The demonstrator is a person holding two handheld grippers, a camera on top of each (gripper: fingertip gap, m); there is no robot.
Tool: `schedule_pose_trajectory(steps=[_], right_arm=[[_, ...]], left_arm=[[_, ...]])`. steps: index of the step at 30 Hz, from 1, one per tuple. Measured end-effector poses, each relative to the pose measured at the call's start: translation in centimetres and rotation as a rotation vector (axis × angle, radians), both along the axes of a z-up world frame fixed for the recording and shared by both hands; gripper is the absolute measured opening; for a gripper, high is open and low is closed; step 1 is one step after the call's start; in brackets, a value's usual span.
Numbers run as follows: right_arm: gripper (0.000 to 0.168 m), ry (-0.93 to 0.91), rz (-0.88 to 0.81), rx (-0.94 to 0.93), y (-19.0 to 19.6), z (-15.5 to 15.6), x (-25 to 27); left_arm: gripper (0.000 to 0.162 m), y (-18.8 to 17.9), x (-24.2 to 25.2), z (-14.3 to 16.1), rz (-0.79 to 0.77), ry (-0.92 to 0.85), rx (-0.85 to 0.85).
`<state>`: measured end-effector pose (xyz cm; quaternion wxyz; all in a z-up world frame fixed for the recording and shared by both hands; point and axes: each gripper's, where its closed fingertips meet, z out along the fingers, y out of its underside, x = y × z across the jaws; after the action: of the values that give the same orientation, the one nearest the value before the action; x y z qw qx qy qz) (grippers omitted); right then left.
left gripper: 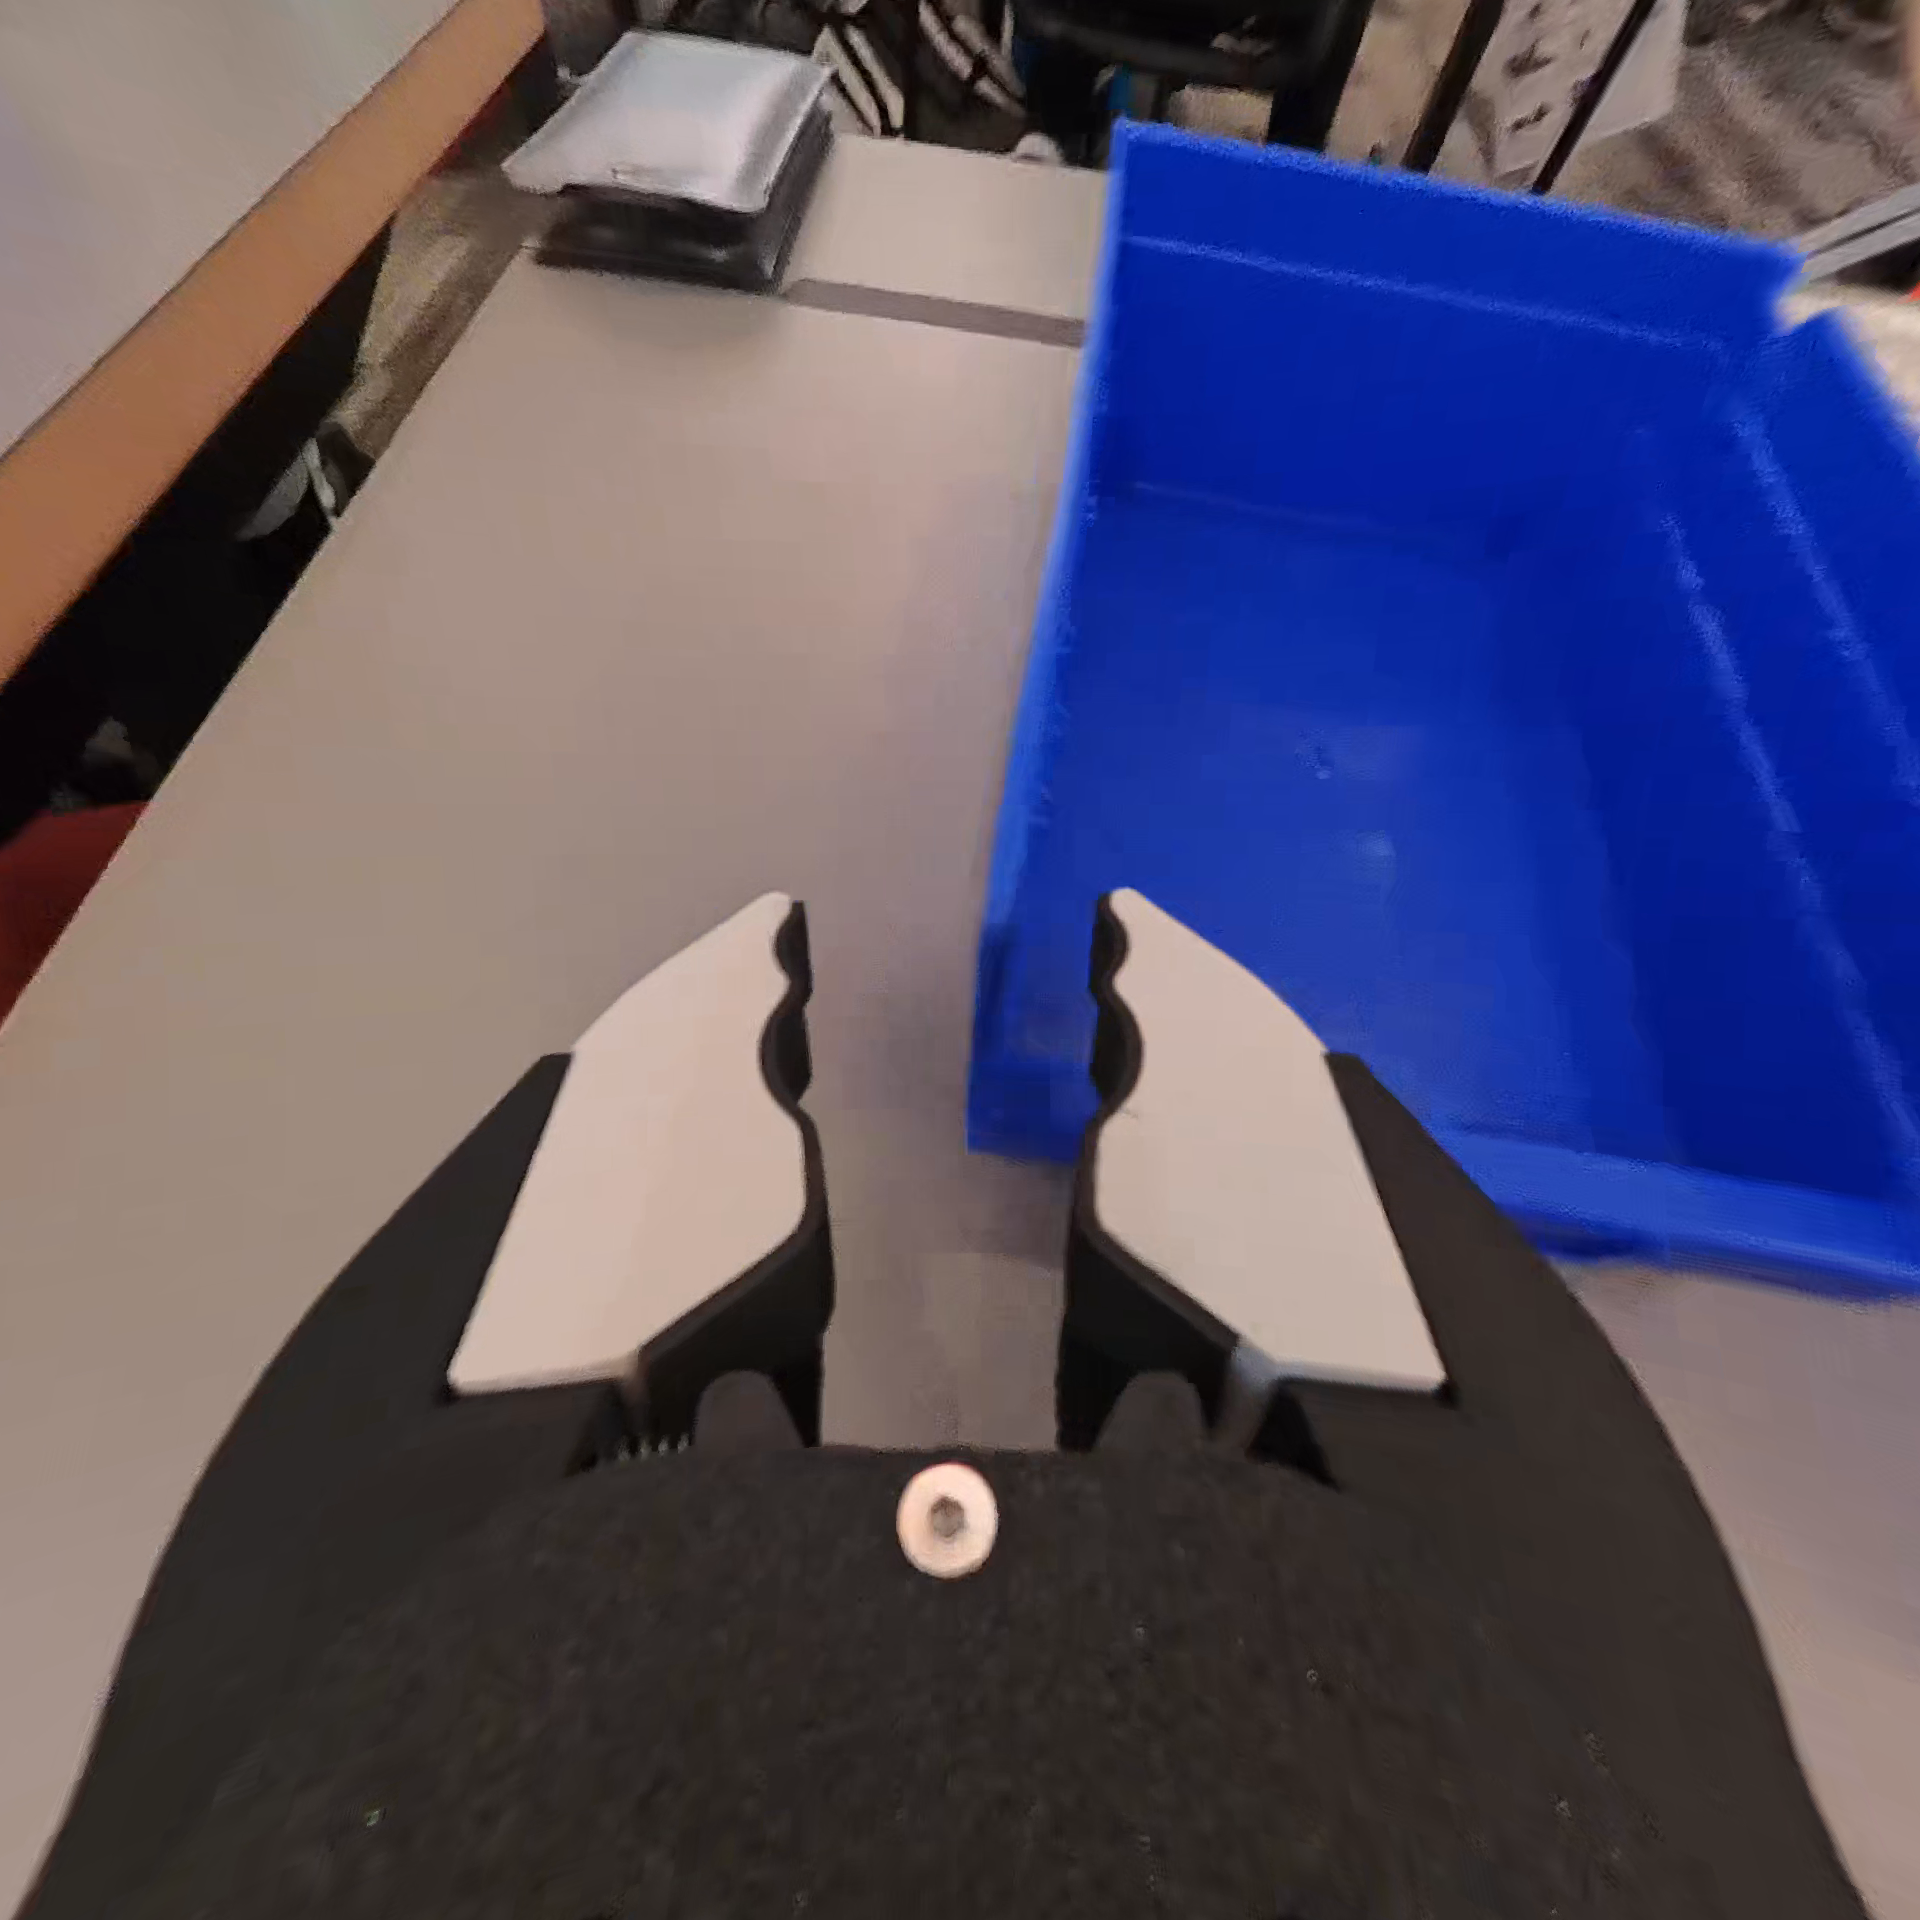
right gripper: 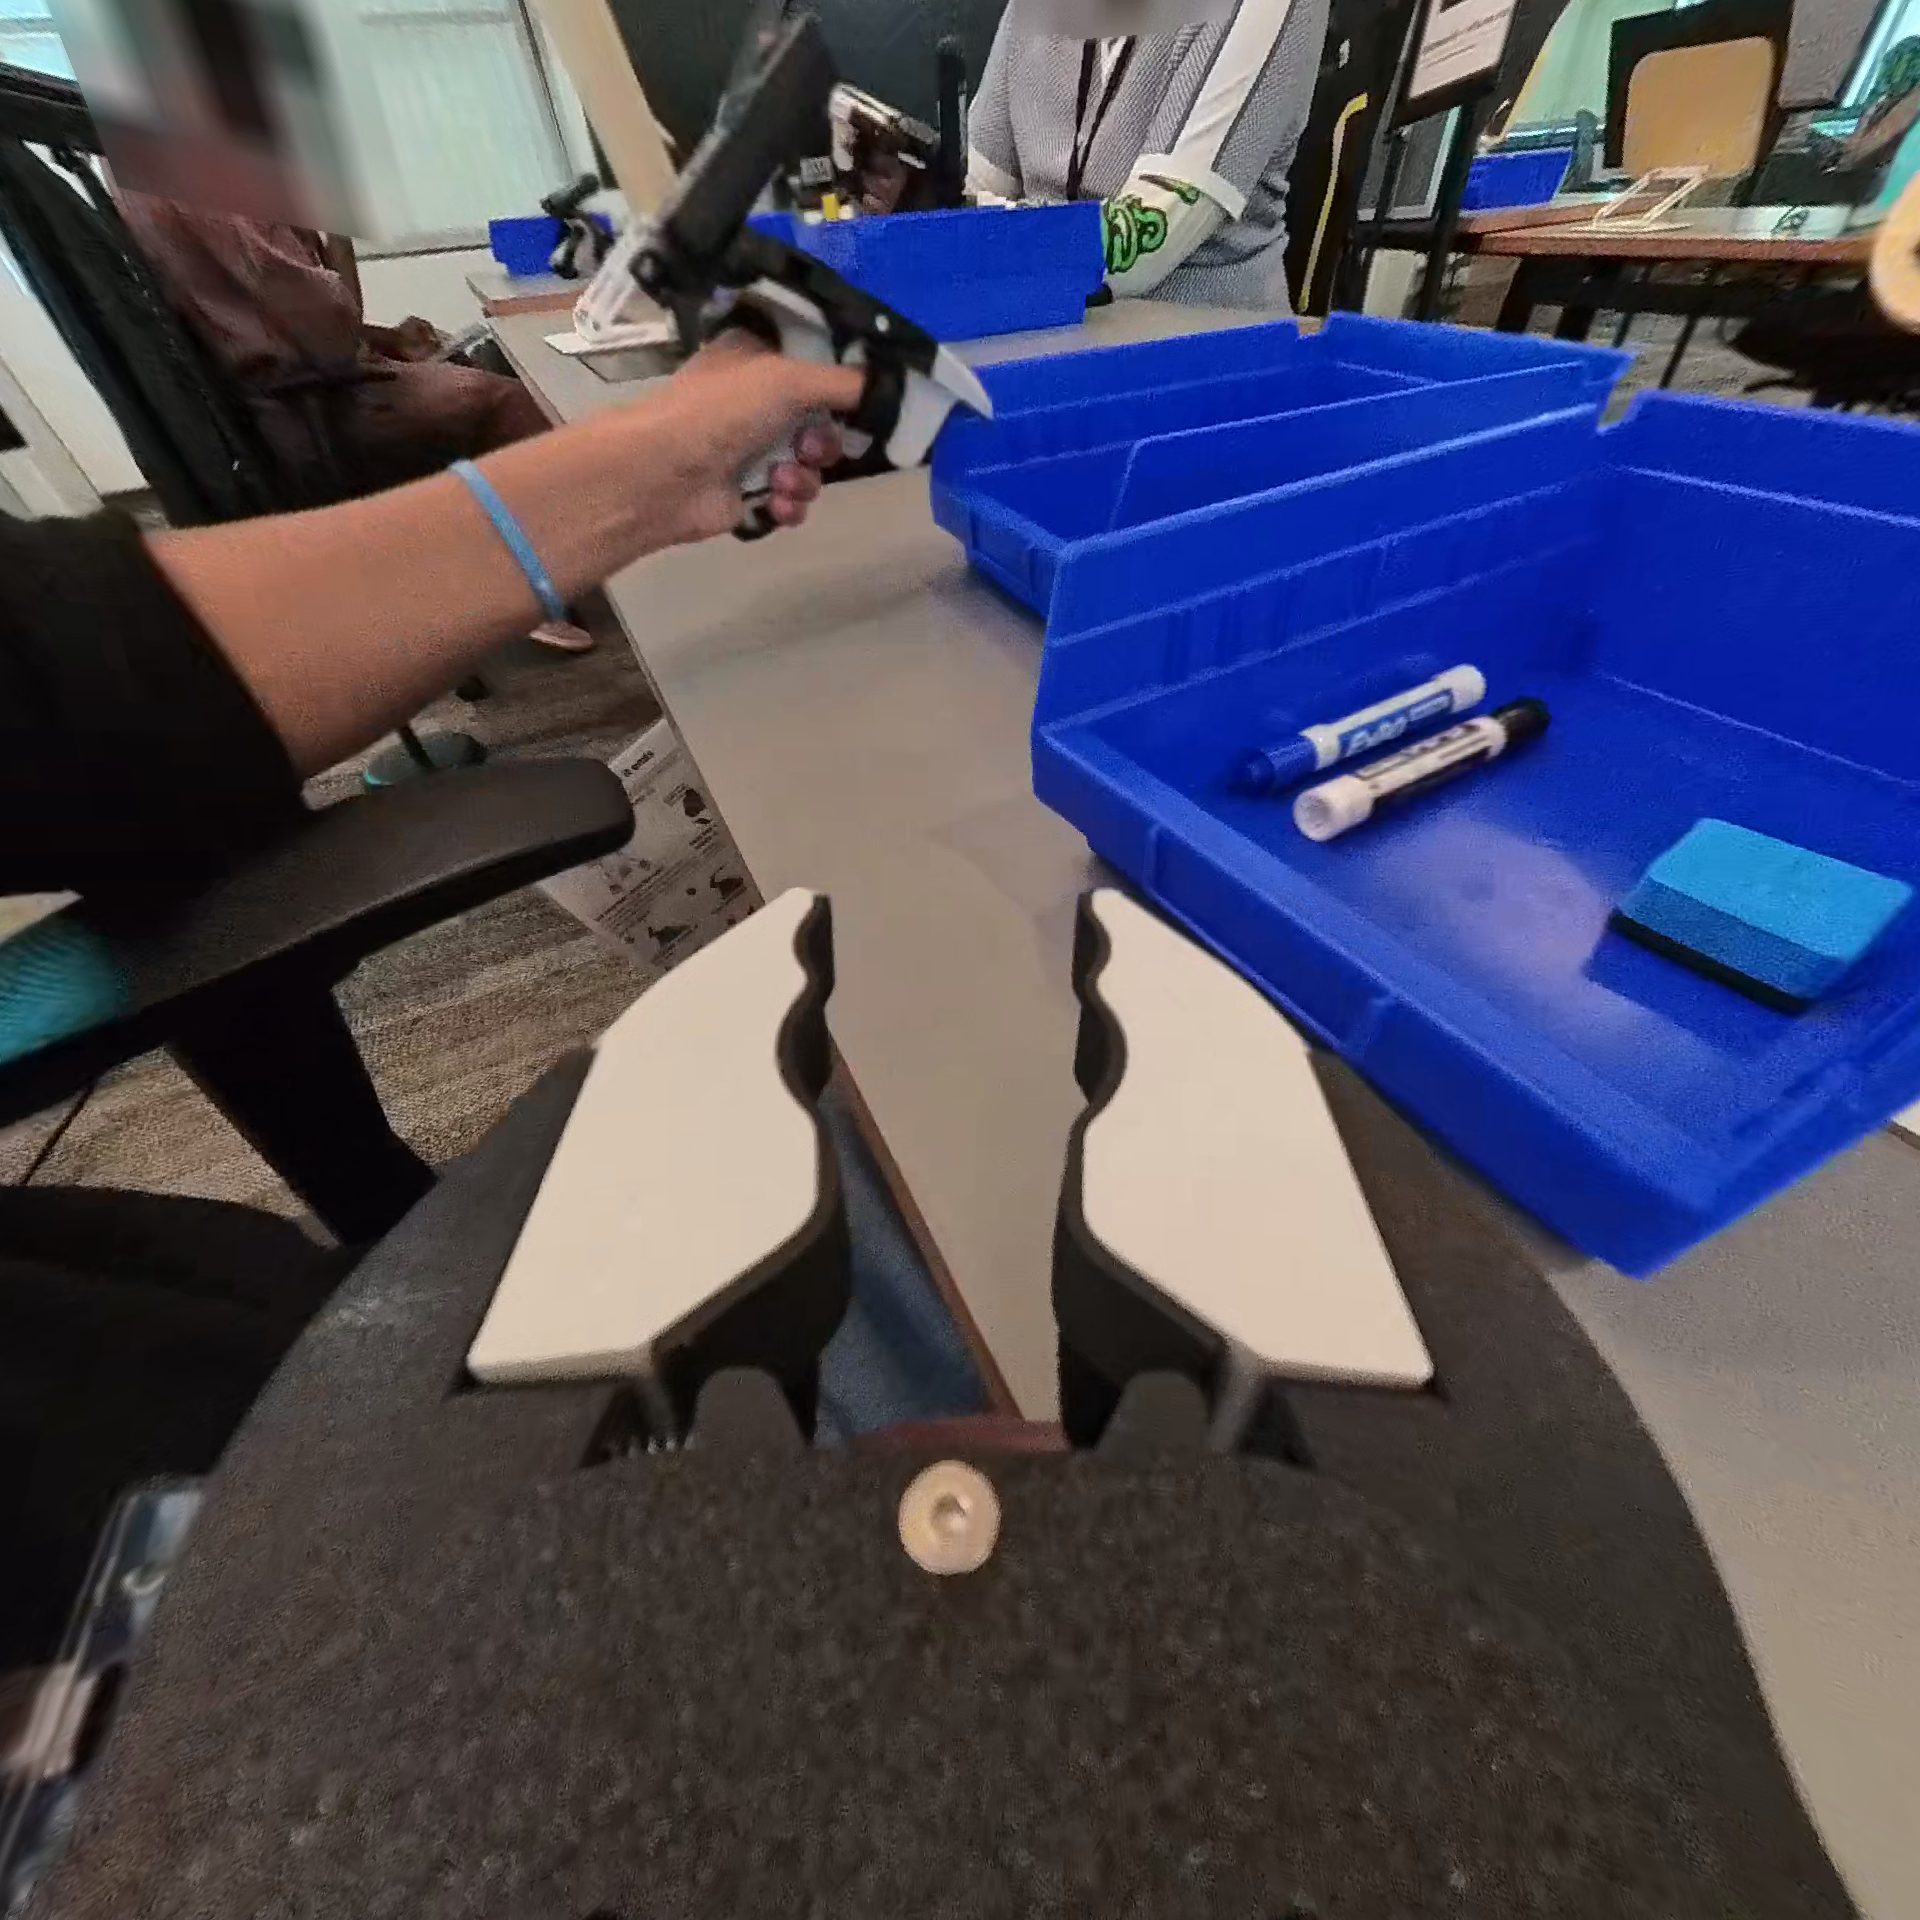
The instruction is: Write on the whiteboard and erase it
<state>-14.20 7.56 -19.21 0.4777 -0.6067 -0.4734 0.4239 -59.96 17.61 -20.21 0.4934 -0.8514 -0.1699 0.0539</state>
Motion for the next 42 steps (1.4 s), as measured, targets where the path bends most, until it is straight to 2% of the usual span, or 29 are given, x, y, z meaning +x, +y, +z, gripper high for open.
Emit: schedule_pose_trajectory(steps=[1, 2, 3, 6, 9, 11, 13, 17, 19, 20, 21, 25, 28, 30, 32, 36, 39, 42], right_arm=[[0.044, 0.003, -0.008, -0.001, -0.1, 0.0, -0.7], [0.045, 0.004, -0.026, -0.006, -0.1, 0.0, -1.6], [0.046, 0.003, -0.052, -0.011, 0.0, 0.0, -2.5], [0.057, -0.015, -0.103, 0.030, 0.1, 0.6, -5.9], [0.062, -0.071, -0.210, 0.082, 1.0, 1.4, -10.0], [0.071, -0.083, -0.240, 0.047, 0.9, 1.6, -13.1], [0.071, -0.089, -0.254, 0.021, 0.5, 1.6, -16.0], [0.060, -0.176, -0.343, -0.012, 0.7, -0.8, -19.7], [0.048, -0.208, -0.352, -0.065, 0.7, -2.4, -21.0], [0.017, -0.230, -0.344, -0.093, 0.7, -3.2, -21.6], [0.012, -0.239, -0.351, -0.115, 0.8, -3.5, -21.8], [0.004, -0.282, -0.379, 0.002, 0.7, -2.3, -21.7], [0.003, -0.222, -0.380, 0.101, 0.6, 1.4, -21.4], [0.003, -0.160, -0.396, 0.157, 0.8, 5.2, -20.4], [0.004, -0.089, -0.447, 0.222, 2.1, 9.6, -18.1], [0.004, 0.023, -0.640, 0.283, 8.0, 16.8, -8.5], [0.004, 0.055, -0.783, 0.265, 13.6, 19.4, 1.7], [0.004, 0.031, -0.888, 0.249, 19.0, 19.1, 12.5]], left_arm=[[0.037, 1.0, -0.3, -0.6, -0.013, -0.021, -0.009], [0.012, 1.8, 0.4, -0.9, -0.079, -0.066, 0.010], [0.005, 2.0, 0.9, -0.8, -0.095, -0.100, 0.037], [0.003, -0.6, 2.8, -1.0, -0.062, -0.042, 0.009], [0.003, -5.6, 4.9, -1.0, 0.019, -0.046, -0.011], [0.003, -9.5, 5.9, -1.0, 0.081, -0.005, -0.009], [0.003, -13.0, 6.8, -0.9, 0.121, 0.001, 0.010], [0.003, -18.2, 8.2, -0.9, 0.165, -0.016, 0.034], [0.004, -19.9, 9.0, -0.9, 0.159, 0.015, 0.034], [0.004, -20.6, 9.5, -0.9, 0.158, 0.026, 0.037], [0.004, -21.2, 10.0, -0.9, 0.156, 0.026, 0.046], [0.004, -23.0, 11.0, -0.7, 0.203, 0.066, 0.051], [0.004, -23.3, 11.5, 1.6, 0.221, 0.062, 0.145], [0.003, -22.6, 12.1, 5.4, 0.211, 0.140, 0.228], [0.003, -20.3, 13.7, 10.0, 0.168, 0.253, 0.318], [0.004, -11.4, 21.6, 17.8, -0.038, 0.335, 0.435], [0.005, -3.6, 30.9, 20.8, -0.216, 0.335, 0.440], [0.006, 3.8, 40.8, 20.9, -0.343, 0.365, 0.414]])
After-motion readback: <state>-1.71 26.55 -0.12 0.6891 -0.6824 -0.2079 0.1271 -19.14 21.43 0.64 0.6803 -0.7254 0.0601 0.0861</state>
